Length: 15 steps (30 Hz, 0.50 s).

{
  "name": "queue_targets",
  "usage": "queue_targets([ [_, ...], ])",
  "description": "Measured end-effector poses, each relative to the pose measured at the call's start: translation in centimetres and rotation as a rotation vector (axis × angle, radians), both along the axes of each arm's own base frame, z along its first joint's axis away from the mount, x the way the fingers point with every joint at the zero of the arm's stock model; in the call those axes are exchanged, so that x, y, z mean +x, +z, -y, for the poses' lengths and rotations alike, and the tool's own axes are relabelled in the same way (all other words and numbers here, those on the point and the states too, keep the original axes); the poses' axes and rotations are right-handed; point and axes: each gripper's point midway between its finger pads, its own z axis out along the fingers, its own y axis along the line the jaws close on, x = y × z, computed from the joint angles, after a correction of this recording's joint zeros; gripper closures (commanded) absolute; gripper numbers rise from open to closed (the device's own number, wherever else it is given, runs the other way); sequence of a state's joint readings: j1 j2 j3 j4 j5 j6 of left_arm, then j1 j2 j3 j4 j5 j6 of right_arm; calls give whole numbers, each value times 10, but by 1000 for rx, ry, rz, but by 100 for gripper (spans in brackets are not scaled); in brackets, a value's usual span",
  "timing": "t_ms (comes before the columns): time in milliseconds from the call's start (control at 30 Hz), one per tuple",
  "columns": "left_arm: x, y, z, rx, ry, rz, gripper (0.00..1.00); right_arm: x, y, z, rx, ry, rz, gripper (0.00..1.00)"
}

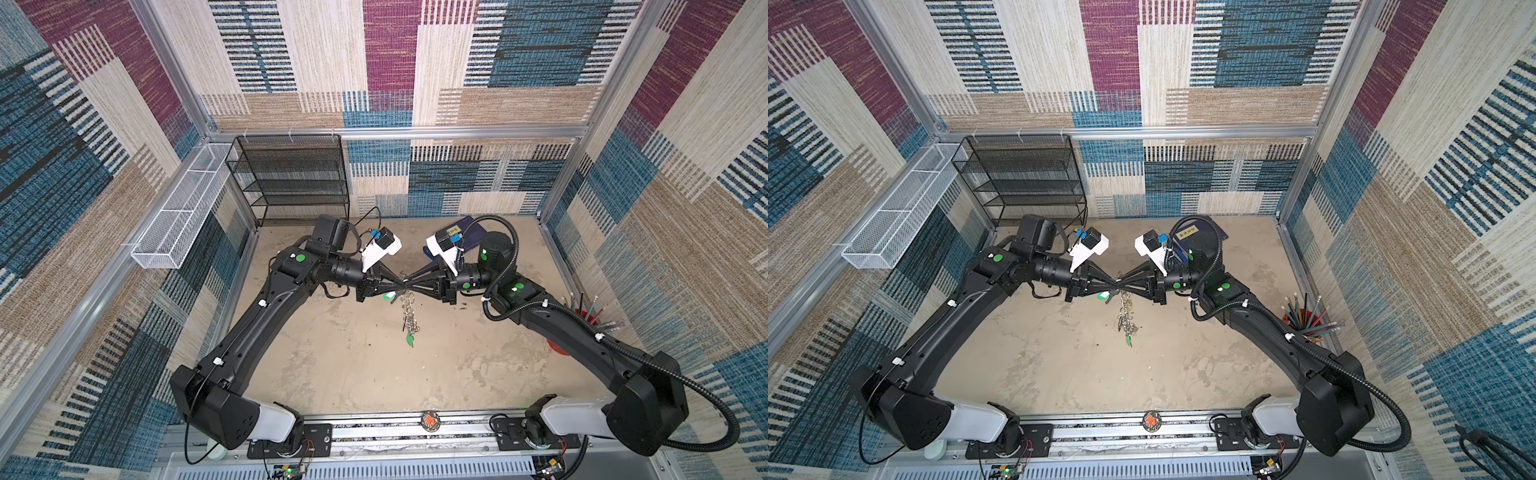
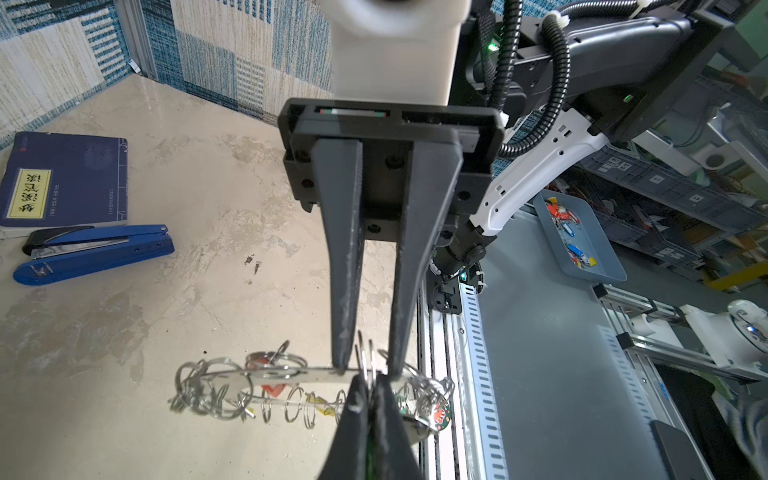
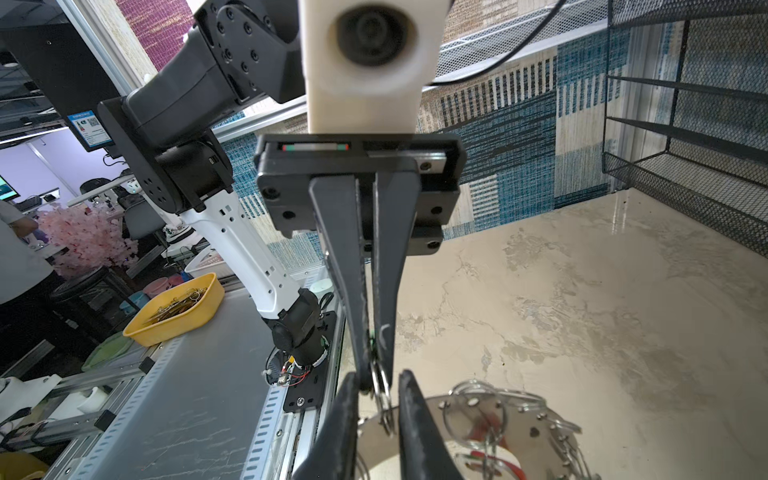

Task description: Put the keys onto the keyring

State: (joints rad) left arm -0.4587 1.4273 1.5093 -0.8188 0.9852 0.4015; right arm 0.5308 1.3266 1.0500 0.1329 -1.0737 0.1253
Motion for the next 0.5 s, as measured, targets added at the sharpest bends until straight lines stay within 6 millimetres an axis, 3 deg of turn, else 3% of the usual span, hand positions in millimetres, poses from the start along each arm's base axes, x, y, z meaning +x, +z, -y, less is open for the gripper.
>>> queue_targets([
  [167, 0, -3, -1, 14, 1, 4, 100, -1, -2, 0, -5, 8, -6, 100],
  [500, 1, -5, -1, 16, 5, 6, 100, -1, -5, 1, -3, -6, -4, 100],
])
